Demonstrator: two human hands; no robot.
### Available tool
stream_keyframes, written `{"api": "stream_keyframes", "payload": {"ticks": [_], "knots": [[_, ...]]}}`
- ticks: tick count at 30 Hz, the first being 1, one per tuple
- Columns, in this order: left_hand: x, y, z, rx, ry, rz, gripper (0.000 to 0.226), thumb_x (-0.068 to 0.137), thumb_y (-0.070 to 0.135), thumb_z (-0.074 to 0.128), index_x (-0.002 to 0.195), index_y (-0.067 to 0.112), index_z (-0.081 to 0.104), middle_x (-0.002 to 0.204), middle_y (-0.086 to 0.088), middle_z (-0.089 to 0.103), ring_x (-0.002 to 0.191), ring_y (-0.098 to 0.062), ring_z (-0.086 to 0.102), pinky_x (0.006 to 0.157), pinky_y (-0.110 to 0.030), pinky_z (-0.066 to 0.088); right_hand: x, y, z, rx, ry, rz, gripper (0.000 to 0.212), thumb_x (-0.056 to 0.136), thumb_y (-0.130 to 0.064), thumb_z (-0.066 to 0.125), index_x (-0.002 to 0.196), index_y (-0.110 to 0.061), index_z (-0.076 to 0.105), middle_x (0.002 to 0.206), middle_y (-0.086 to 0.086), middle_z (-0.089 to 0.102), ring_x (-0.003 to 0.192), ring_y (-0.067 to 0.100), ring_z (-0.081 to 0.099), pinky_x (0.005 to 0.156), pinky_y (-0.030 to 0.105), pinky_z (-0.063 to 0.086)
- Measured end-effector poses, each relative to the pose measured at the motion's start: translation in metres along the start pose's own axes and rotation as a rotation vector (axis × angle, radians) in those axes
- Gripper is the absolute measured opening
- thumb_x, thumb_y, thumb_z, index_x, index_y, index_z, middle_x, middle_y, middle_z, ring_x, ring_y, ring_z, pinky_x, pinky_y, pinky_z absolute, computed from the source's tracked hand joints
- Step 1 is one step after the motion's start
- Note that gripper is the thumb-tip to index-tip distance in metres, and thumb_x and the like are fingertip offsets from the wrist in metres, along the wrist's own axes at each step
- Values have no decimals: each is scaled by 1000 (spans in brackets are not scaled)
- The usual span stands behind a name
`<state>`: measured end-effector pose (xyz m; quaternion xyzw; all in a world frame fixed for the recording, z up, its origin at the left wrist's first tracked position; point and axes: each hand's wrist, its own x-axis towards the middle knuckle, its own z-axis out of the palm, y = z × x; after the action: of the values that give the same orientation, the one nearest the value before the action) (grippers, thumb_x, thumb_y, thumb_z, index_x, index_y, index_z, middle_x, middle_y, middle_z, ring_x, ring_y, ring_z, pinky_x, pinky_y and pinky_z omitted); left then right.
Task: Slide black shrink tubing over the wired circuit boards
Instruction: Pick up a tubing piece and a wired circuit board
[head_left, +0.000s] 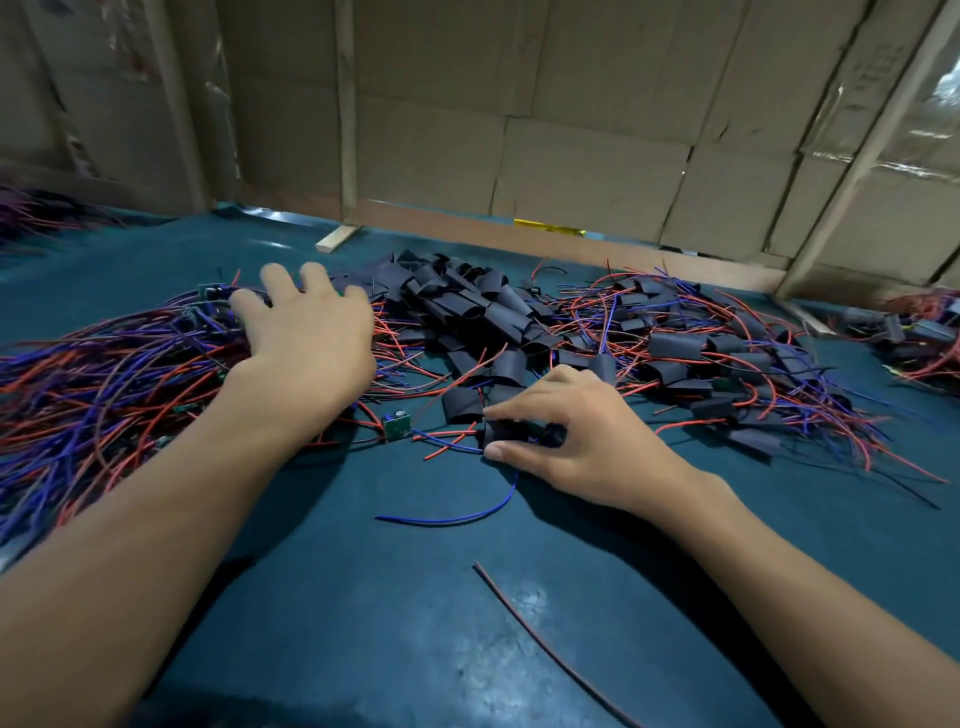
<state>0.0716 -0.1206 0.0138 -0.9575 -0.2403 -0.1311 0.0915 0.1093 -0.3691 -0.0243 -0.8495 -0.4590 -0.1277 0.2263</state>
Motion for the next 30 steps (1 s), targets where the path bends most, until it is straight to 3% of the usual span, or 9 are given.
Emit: {"api": "stream_keyframes", "payload": {"ticks": [4, 6, 9, 13, 16, 19, 23, 25, 30], "knots": [[-1, 2, -3, -103, -50, 313, 39, 88, 27, 56, 126, 38, 54, 123, -4, 45, 123, -33, 35, 99, -50, 27, -2, 0, 2, -35, 140, -57, 31, 90, -29, 77, 120, -18, 75, 92, -12, 69, 86, 14, 53, 79, 24, 34], [-4, 4, -6, -233, -90, 529, 31, 86, 42, 52, 117, 45, 54, 109, 9, 46, 116, -24, 39, 93, -43, 29, -3, 1, 2, 2, 202, -53, 31, 91, -24, 76, 120, -15, 74, 92, -10, 70, 86, 15, 57, 81, 27, 42], [-11, 4, -16, -282, -388, 606, 51, 65, 68, 32, 110, 51, 48, 93, 16, 57, 98, -16, 51, 83, -39, 32, -2, 5, 2, 75, 327, -7, 35, 89, -25, 77, 122, -15, 72, 95, -2, 74, 89, 17, 67, 84, 31, 51], [-13, -3, -19, -329, -505, 680, 46, 69, 54, 51, 114, 52, 52, 83, 17, 66, 78, 1, 59, 80, -33, 45, 0, 12, 0, 158, 382, 84, 38, 86, -17, 83, 122, -16, 72, 87, -8, 71, 85, 5, 68, 82, 13, 47], [-12, -2, -18, -476, -400, 736, 40, 77, 27, 66, 114, 42, 63, 78, 14, 67, 71, 1, 59, 76, -31, 52, -2, 13, -1, 210, 393, 139, 38, 85, -15, 82, 122, -13, 72, 88, -7, 71, 85, 4, 67, 82, 8, 46], [-11, 4, -15, -681, -66, 767, 42, 80, 13, 68, 117, 31, 67, 84, 13, 63, 75, -3, 60, 77, -22, 49, 0, 9, -4, 294, 506, 201, 38, 87, -17, 81, 123, -15, 71, 91, -7, 72, 82, 4, 66, 81, 11, 49], [-9, 8, -16, -993, 233, 648, 31, 89, 5, 70, 119, 16, 71, 97, 3, 61, 81, 1, 62, 78, -7, 42, 3, 8, -14, 369, 732, 303, 44, 88, -27, 80, 129, -30, 65, 97, -10, 75, 84, 5, 69, 80, 18, 52], [-9, 12, -16, -1215, 167, 523, 27, 95, 6, 65, 120, 15, 70, 101, -2, 63, 76, 2, 64, 78, -11, 49, 2, 12, -20, 371, 811, 332, 43, 88, -32, 79, 128, -33, 63, 97, -15, 75, 87, 6, 71, 81, 18, 52], [-9, 22, -22, -2182, -203, 249, 19, 100, -2, 51, 112, 7, 62, 94, -7, 64, 87, -18, 64, 81, -32, 59, 3, 20, -23, 495, 852, 410, 33, 88, -29, 79, 120, -25, 69, 94, -13, 76, 83, 6, 71, 82, 25, 55]]}}
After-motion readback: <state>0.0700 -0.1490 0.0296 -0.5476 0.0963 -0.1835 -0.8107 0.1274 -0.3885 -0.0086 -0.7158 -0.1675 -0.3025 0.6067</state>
